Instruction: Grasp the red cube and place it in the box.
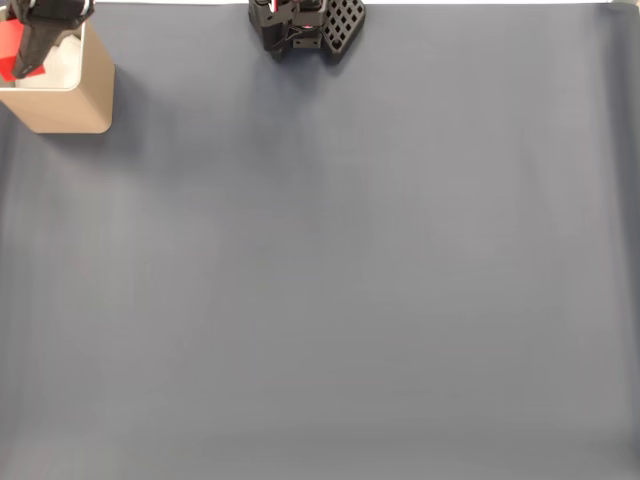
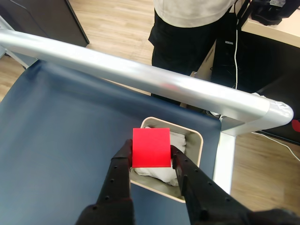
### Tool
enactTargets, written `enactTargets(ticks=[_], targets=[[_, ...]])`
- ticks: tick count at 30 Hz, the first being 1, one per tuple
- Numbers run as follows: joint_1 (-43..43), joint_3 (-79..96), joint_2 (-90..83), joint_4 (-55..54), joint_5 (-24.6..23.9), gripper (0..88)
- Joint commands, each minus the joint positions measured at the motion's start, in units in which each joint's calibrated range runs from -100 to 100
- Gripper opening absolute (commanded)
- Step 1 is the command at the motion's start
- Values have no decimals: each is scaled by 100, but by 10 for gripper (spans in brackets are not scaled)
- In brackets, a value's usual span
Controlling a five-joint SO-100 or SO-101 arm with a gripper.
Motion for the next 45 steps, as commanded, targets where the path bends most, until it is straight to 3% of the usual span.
enactTargets(ticks=[1, 18, 45], targets=[[145, -367, 47, -165, -15, 0], [528, 62, -360, -116, 24, 0], [223, 189, -646, -132, 59, 0]])
